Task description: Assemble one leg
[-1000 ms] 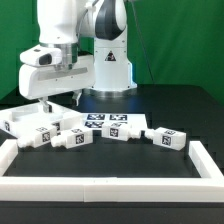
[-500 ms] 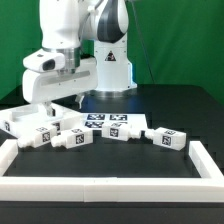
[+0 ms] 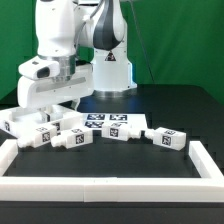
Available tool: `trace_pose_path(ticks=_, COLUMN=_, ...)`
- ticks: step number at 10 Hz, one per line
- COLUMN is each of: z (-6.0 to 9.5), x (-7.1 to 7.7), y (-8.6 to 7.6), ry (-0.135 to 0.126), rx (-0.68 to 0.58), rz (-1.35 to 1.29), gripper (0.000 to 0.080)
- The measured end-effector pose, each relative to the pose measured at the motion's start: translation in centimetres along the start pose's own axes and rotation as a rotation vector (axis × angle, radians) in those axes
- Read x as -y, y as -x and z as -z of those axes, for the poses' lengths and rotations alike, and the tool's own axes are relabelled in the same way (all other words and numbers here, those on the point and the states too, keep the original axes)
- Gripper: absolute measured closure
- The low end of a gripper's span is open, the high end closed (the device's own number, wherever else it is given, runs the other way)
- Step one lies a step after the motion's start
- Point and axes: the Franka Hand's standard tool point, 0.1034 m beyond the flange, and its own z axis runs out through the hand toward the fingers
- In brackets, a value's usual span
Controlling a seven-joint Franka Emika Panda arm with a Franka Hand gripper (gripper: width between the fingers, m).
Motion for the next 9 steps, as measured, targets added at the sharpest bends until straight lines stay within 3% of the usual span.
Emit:
trace_pose_path(ticks=2, z=0.08, x=-0.19, y=-0.09, ry=-0.003, rx=0.003, rz=-0.027, gripper=0.0149)
trace_pose_path(ticks=4, z=0.07, x=-0.2, y=-0.08, ry=-0.003, rx=0.003, rz=-0.028, gripper=0.0393)
trace_pose_path(ticks=5, z=0.06, x=-0.2, y=-0.08, ry=-0.003, rx=0.003, rz=-0.028, gripper=0.0393)
trace_pose_path(ticks=7, z=0.06, x=-0.2, y=-0.08, ry=-0.003, rx=0.003, rz=-0.028, gripper=0.0721)
trace_pose_path(ticks=9, z=0.06, x=-0.21, y=-0.08, ry=-0.003, rx=0.003, rz=-0.028, gripper=0.0746)
